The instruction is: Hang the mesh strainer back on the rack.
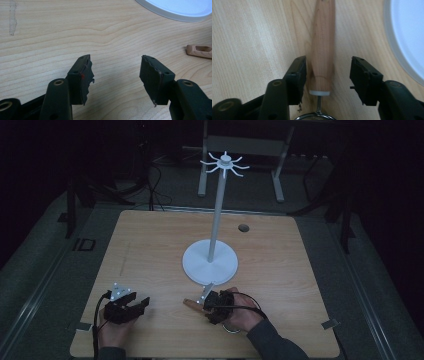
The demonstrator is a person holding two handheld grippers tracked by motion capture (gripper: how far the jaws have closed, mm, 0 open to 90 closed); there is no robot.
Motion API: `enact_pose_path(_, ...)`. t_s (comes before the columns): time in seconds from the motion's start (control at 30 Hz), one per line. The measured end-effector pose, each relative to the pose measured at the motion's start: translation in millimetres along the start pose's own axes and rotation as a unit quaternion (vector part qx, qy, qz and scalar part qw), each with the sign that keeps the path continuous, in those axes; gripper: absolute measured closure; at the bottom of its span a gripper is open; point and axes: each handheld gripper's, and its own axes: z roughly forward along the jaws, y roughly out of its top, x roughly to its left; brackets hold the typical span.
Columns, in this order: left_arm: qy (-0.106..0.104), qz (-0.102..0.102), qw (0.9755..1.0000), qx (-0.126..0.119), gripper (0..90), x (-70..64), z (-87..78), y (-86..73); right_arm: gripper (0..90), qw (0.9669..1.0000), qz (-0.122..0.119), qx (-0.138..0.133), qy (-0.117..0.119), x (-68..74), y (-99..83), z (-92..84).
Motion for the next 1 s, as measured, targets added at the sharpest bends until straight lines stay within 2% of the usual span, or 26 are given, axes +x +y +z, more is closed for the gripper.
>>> enact_pose_path(0.13,0.000,-0.001,1.0000,0.000,43.0,0.0,-0.1,0.0,55.5,0.9998,0.004,0.015,0.016,-0.8,3.5,6.0)
enact_pose_path(0.37,0.000,-0.001,1.0000,-0.001,43.0,0.1,-0.2,0.0,62.3,0.9991,0.008,0.033,0.028,-4.4,7.1,10.9)
enact_pose_path(0.6,-0.001,0.000,1.0000,0.000,43.0,0.1,-0.1,0.0,63.1,0.9979,0.026,0.046,0.037,-10.7,6.0,12.8)
enact_pose_path(1.0,-0.001,0.001,1.0000,0.001,43.0,0.1,0.0,0.0,66.5,0.9963,0.030,0.063,0.051,-12.7,4.3,13.2)
